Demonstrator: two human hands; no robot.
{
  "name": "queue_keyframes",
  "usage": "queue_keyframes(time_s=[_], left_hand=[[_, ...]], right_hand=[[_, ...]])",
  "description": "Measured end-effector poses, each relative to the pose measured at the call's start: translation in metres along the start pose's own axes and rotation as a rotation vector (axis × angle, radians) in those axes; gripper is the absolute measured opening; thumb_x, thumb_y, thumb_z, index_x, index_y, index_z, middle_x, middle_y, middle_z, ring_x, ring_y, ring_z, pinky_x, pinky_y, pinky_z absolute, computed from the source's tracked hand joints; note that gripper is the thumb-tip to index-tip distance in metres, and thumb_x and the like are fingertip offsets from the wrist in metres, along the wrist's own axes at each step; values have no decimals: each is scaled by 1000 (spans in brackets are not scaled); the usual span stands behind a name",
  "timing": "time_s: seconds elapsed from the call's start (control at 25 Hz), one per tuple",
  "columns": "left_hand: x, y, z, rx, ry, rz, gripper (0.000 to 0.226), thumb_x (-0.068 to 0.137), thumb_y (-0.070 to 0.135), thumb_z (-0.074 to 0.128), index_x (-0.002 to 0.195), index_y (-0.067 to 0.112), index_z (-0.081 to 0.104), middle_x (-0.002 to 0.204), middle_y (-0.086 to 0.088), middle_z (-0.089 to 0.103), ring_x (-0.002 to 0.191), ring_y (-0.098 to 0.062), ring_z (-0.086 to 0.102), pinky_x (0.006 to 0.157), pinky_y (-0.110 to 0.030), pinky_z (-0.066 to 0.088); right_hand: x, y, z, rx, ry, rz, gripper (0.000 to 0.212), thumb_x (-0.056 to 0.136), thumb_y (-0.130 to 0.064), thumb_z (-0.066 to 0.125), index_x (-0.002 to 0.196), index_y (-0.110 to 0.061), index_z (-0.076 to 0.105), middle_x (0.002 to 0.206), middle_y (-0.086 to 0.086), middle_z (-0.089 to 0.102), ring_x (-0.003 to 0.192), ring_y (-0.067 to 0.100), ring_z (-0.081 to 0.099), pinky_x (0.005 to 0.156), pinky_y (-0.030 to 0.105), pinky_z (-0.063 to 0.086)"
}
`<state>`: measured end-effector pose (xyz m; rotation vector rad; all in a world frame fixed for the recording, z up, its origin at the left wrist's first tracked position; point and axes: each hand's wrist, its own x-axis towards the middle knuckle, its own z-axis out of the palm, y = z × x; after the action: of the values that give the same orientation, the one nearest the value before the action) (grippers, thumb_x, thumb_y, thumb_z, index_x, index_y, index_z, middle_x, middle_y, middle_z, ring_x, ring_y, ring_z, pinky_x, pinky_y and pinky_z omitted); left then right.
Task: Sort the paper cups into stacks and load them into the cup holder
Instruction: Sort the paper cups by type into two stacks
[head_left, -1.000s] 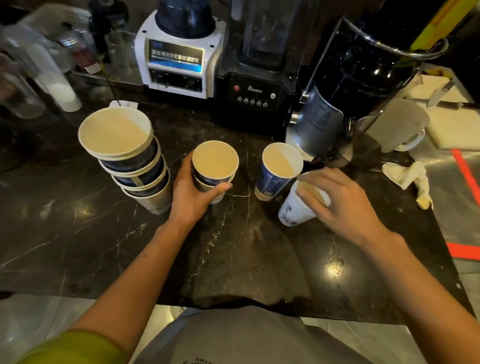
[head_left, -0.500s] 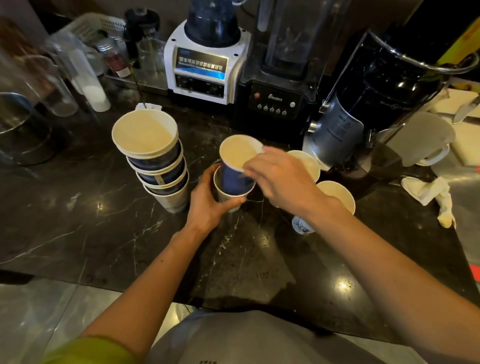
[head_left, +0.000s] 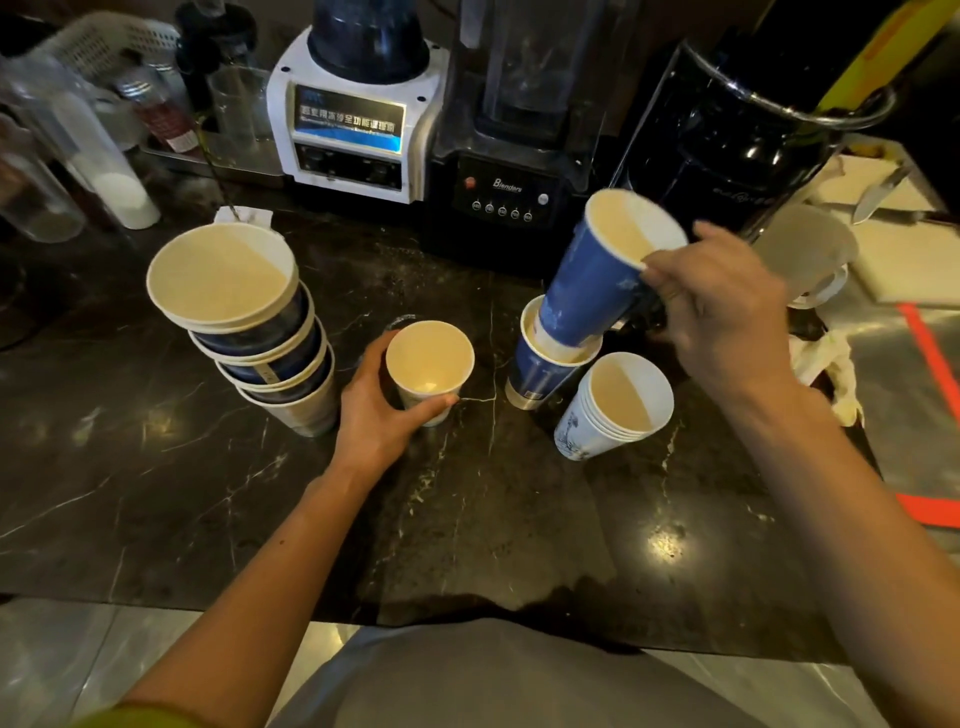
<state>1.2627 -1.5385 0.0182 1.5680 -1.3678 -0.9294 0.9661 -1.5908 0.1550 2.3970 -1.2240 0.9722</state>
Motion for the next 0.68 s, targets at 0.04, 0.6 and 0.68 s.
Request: queue_keyframes(time_s=[0.04,0.6,0.68], left_hand=[[0,0,0,1,-4,-1,88,69,32,85,141,29,35,130,21,41,123,3,38,91,-1,28],[-7,44,-11,-62,-23,134,92,63,49,82,142,26,40,133,21,48,128,1,45,107,-25,40],[-8,60,-9,-97,-78,199,91,64,48,84,141,25,41,133,18,51,127,-1,48,106,-30,44]], right_hand=[[-7,0,9,-5,-63,-16,16,94,-8,57,96,2,70,90,18,72,86,31,64,106,42,41],[-9,-62,27,356,-594,67,52,94,-36,62,142,-27,47,147,-4,44,135,16,41,103,32,41],[-10,-66,30,390,-613,75,39,94,-32,62,133,-28,56,151,-3,37,137,18,38,102,36,44]])
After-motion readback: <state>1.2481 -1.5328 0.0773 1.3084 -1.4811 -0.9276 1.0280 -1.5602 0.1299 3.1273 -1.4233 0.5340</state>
